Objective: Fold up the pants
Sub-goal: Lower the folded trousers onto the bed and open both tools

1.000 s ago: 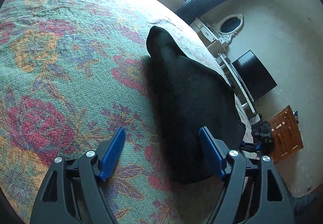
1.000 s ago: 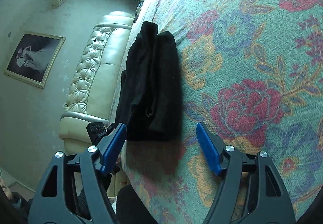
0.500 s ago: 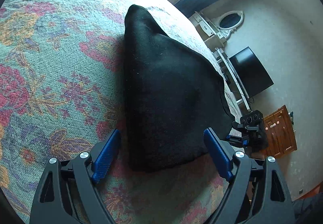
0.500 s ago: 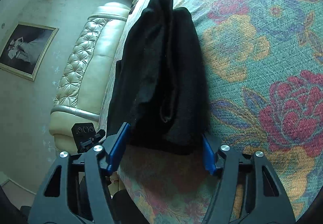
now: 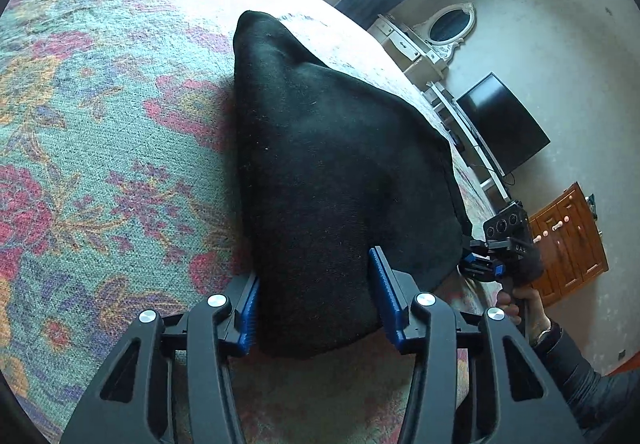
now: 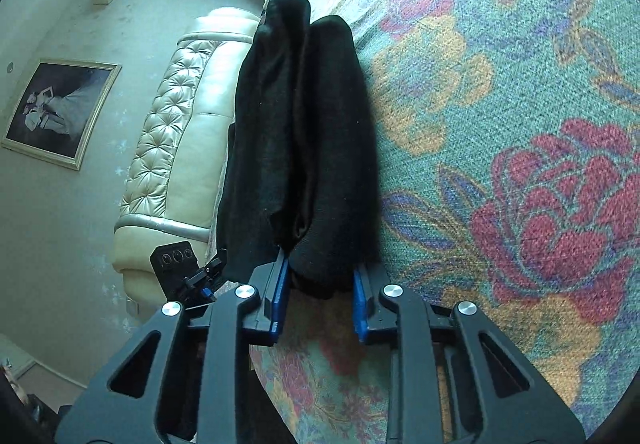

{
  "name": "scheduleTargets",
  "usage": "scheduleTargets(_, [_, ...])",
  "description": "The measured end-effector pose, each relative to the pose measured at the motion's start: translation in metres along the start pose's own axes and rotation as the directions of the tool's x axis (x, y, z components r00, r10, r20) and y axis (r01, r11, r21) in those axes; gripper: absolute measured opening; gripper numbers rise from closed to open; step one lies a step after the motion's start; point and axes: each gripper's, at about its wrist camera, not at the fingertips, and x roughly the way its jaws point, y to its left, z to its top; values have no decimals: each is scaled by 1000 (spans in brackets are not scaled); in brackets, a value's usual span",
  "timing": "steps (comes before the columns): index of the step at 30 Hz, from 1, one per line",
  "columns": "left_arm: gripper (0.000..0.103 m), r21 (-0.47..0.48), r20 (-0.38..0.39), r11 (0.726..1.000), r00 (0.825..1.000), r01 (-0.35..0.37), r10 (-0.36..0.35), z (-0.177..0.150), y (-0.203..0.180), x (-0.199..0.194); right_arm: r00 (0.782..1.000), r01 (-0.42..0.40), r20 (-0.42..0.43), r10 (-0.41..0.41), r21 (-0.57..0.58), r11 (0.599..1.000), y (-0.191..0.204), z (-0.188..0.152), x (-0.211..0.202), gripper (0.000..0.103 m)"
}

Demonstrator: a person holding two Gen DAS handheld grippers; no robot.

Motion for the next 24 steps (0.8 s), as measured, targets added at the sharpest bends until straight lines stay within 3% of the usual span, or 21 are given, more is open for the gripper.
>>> scheduleTargets(14, [52,26,4,999,1000,27,-27,1,0,2,999,-46,-8,46,27,999,-14,8,-14,22])
scheduleTargets(17, [57,31,12,999,1000,13,-13,1,-2,2,999,-50,2,50,38,998,-18,7,-20,22])
scheduleTargets(21, [76,44,26,998,999,-35,34,-2,-7,-3,998,-55,34,53,66,996,-27,1,-38,22])
scheduleTargets(24, [82,50,27,993,994,-103,102,-7,-14,-8,996,-44,79,35,115,992,-37,-7,-60,20])
